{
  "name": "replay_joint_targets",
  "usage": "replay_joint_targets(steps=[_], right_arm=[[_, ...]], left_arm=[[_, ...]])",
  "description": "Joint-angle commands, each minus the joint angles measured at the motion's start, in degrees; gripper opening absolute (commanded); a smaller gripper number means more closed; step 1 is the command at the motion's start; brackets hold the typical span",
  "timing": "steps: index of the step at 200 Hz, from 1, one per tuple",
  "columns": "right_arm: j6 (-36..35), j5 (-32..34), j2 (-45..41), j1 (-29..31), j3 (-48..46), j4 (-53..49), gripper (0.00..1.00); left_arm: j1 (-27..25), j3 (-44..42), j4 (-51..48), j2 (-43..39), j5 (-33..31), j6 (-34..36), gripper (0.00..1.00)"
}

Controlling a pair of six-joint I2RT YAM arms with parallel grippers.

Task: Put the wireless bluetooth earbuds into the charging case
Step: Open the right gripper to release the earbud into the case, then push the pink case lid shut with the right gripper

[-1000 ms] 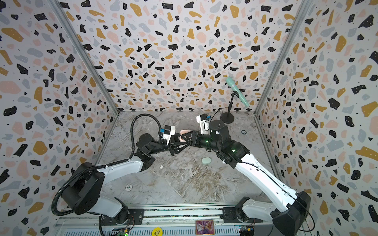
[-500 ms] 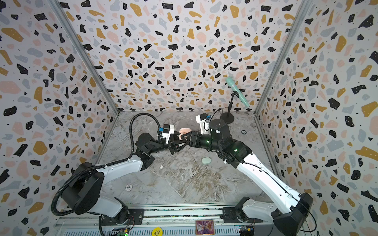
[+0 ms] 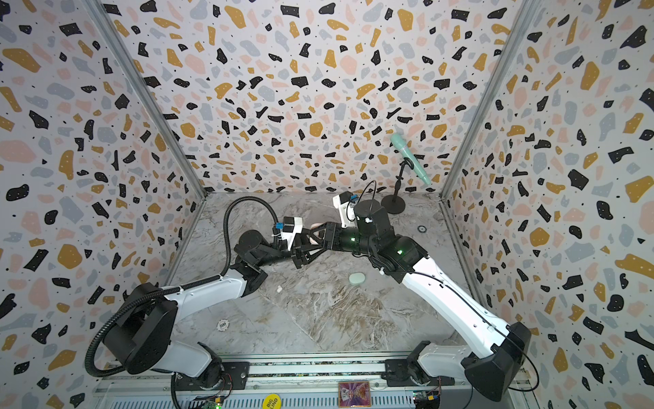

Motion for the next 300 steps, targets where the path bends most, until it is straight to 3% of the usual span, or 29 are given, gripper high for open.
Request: replay_joint_targets(steps=[1, 77, 121, 176, 267, 300], right_arm=[[-0.04, -0.81, 0.07, 0.44, 2.26, -0.8, 0.42], [2.43, 0.01, -1.79, 1.68, 1.0, -2.57, 0.41], [2.15, 6.09, -3.03, 1.95, 2.07, -8.55, 0.41], [1.21, 6.29, -2.32, 3.08, 5.01, -10.75, 0.41], [-8.36, 9.51, 5.17, 4.14, 25.11, -28.64, 0.45], [-11.35, 10.66, 7.68, 0.9, 27.95, -31.32, 0.46]], left_arm=[[-0.19, 1.04, 3.18, -1.7, 0.66, 1.19, 0.26], [-0.2, 1.16, 3.29, -1.23, 0.32, 1.69, 0.26], [-0.17, 1.34, 3.09, -1.25, 0.41, 1.69, 0.26], [-0.19, 1.48, 1.59, -1.24, 0.32, 2.72, 0.26], [-0.19, 0.7, -2.68, -2.17, 0.94, 5.65, 0.26], [-0.28, 0.26, -2.79, -2.79, 1.79, 5.55, 0.26]])
